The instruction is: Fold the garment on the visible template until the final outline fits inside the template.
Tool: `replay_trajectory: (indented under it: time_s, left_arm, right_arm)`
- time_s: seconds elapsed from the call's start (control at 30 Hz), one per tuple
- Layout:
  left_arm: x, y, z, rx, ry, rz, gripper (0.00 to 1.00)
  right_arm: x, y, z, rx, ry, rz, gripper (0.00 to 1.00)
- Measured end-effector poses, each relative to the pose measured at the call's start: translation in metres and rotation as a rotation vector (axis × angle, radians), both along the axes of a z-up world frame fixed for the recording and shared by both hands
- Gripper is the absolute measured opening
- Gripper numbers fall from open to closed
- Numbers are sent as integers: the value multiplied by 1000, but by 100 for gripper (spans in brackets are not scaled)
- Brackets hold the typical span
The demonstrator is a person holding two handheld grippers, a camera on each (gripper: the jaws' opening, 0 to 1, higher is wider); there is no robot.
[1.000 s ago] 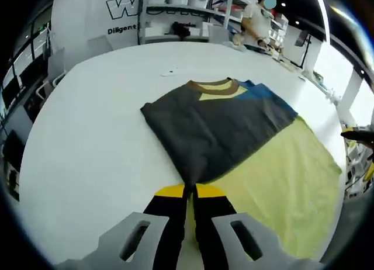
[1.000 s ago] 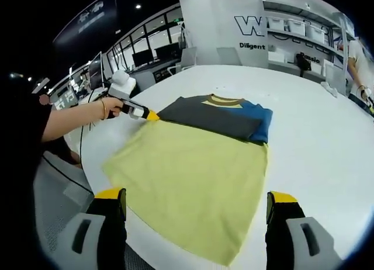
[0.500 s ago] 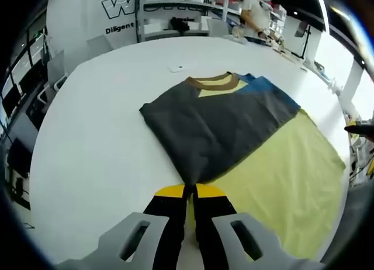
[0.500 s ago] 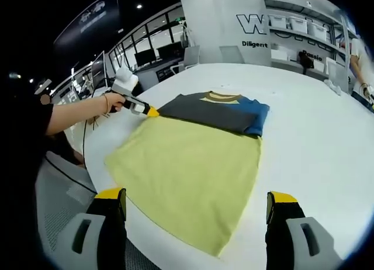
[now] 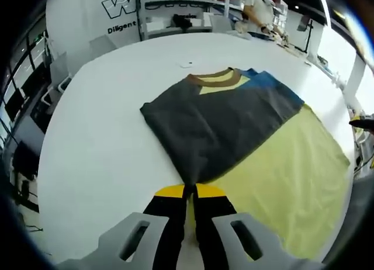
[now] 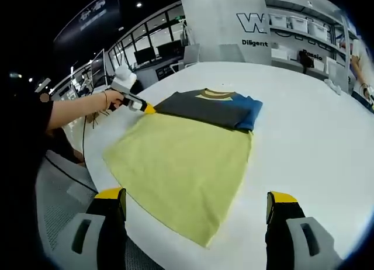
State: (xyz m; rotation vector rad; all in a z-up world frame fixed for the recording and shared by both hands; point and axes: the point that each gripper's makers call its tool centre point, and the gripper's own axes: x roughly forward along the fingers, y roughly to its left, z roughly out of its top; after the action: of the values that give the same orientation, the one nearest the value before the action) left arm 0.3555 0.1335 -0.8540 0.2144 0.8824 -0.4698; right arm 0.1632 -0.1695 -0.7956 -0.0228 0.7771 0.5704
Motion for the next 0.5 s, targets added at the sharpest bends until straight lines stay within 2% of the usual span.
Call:
replay_trajectory:
  time_s: [0.03, 0.13, 0.27, 0.37, 0.5]
  left_arm:
    - [0, 1, 2, -15, 5, 34, 5]
    - [2, 2, 11, -32, -11, 36, 12]
    - [-3, -3, 27, -76, -38, 34, 37]
    - [-5, -9, 37, -87, -87, -16, 47]
    - [-20, -7, 40, -85, -70, -22, 65]
  right_arm:
    - [0, 1, 0, -1, 0, 2, 99]
    - [0, 2, 1, -2, -2, -1, 99]
    - [2, 2, 3, -4, -9, -8, 99]
    - [4, 3, 4, -4, -12, -15, 99]
    - [7, 8, 10, 13, -33, -22, 99]
